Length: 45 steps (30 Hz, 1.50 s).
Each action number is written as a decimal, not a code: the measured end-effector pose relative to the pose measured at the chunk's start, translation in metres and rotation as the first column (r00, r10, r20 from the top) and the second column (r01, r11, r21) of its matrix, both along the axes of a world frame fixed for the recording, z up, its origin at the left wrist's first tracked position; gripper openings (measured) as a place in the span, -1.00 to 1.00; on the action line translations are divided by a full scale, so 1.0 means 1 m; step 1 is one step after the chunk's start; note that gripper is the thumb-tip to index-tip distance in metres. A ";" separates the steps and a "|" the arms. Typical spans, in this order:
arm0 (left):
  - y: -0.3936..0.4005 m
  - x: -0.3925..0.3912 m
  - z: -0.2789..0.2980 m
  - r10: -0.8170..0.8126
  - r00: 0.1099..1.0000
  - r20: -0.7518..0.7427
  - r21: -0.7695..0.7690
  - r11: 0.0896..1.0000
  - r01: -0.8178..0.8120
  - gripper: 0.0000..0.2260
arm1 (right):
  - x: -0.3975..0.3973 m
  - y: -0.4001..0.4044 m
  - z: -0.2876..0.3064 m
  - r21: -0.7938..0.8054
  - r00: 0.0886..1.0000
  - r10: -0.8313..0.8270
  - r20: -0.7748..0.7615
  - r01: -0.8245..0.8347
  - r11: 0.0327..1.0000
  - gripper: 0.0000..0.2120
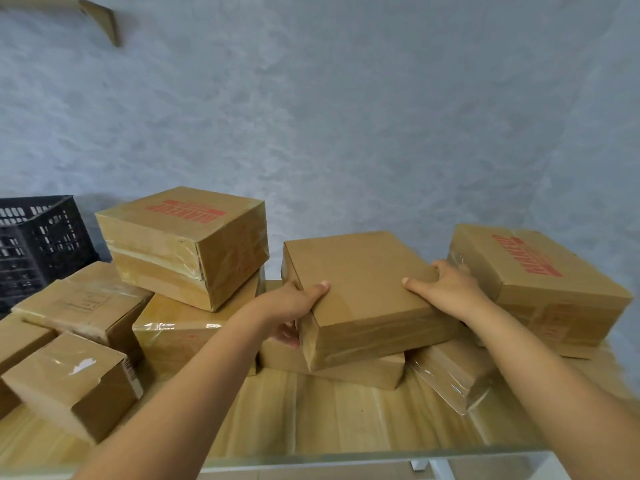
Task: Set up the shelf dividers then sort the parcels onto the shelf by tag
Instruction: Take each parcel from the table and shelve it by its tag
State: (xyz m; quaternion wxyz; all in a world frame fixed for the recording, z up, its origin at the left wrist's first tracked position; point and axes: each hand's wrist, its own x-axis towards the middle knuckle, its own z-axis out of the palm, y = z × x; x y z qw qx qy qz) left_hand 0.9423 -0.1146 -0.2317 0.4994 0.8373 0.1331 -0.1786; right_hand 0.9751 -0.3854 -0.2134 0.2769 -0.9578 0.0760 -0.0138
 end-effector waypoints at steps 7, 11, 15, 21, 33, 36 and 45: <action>0.003 -0.004 -0.013 0.061 0.992 0.109 -0.007 0.998 -0.060 -0.39 | -0.001 -0.009 -0.020 0.137 0.999 0.051 0.001 -0.051 0.989 -0.08; 0.000 -0.007 -0.022 0.112 0.976 0.185 -0.127 0.988 -0.089 -0.46 | 0.001 -0.012 -0.019 0.218 0.997 0.081 -0.013 -0.077 0.973 -0.07; -0.001 -0.011 -0.024 0.135 0.965 0.223 -0.190 0.977 -0.092 -0.50 | -0.002 -0.013 -0.020 0.293 0.998 0.065 0.016 -0.066 0.954 -0.16; 0.000 -0.018 -0.027 0.261 0.926 0.272 -0.333 0.929 -0.164 -0.32 | -0.001 -0.015 -0.016 0.518 0.997 0.072 0.032 -0.078 0.852 -0.43; -0.019 -0.024 -0.004 0.347 0.721 0.600 -0.349 0.924 -0.155 -0.59 | -0.017 -0.023 -0.004 0.922 0.982 0.158 0.104 -0.155 0.354 -0.21; -0.036 -0.023 0.011 0.272 0.659 0.702 -0.100 0.953 -0.287 -0.34 | -0.022 -0.004 0.007 0.864 0.966 0.056 0.251 -0.250 0.437 0.03; -0.081 -0.037 0.068 0.229 0.802 0.551 -0.471 0.879 0.073 -0.01 | -0.045 0.062 0.022 0.286 0.798 0.042 0.601 -0.264 0.921 0.17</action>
